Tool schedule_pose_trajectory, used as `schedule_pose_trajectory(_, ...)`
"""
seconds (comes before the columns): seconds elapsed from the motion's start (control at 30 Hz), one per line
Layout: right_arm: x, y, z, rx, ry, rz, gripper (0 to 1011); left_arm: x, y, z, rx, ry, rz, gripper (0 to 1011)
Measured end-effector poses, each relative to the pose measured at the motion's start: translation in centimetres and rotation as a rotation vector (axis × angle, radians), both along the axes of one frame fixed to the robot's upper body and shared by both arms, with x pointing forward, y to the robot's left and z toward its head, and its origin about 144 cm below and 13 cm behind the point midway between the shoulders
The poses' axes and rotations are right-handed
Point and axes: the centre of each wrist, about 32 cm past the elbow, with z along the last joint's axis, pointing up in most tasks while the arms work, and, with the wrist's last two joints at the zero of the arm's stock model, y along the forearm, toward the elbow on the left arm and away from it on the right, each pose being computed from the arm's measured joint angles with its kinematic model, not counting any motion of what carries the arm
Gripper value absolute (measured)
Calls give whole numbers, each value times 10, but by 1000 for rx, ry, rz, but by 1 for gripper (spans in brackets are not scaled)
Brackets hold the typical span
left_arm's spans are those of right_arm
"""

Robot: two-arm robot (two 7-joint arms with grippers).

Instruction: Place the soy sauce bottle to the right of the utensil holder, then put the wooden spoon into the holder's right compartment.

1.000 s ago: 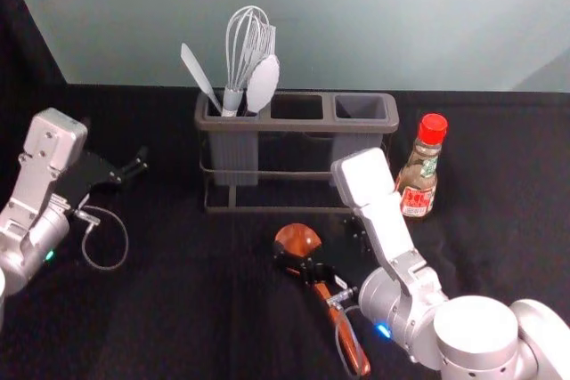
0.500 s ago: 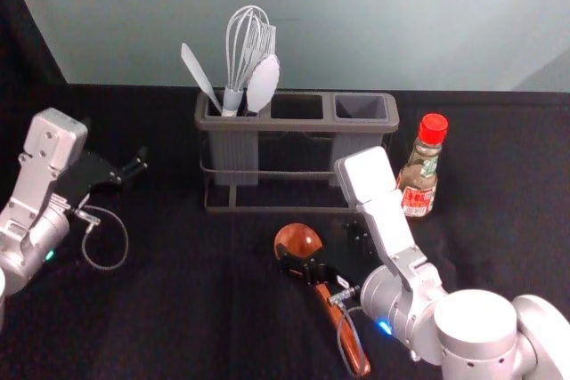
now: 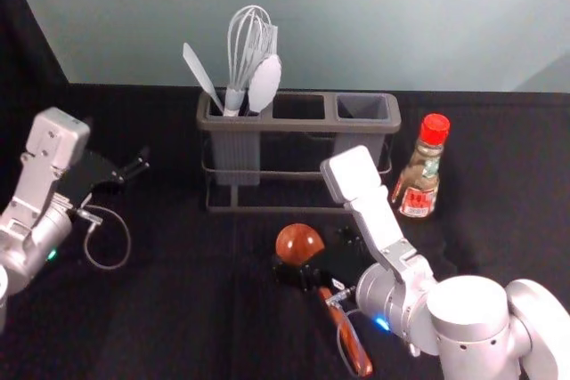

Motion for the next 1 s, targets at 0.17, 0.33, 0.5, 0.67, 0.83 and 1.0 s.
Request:
schedule_pose_trajectory(0.17, 4, 0, -1, -11, 16, 19, 1002, 0, 0, 0, 0, 0, 0, 1011)
schedule_pose_trajectory(0.33, 6, 0, -2, -17, 23, 26, 1002, 0, 0, 0, 0, 0, 0, 1011)
schedule_pose_trajectory(0.5, 8, 0, -2, -21, 26, 28, 1002, 0, 0, 0, 0, 0, 0, 1011)
schedule_pose_trajectory(0.67, 10, 1, -4, -28, 28, 29, 1002, 0, 0, 0, 0, 0, 0, 1011)
schedule_pose_trajectory(0.83, 12, 1, -5, -29, 29, 28, 1002, 0, 0, 0, 0, 0, 0, 1011)
schedule_pose_trajectory(1.0, 12, 0, -5, -27, 26, 25, 1002, 0, 0, 0, 0, 0, 0, 1011)
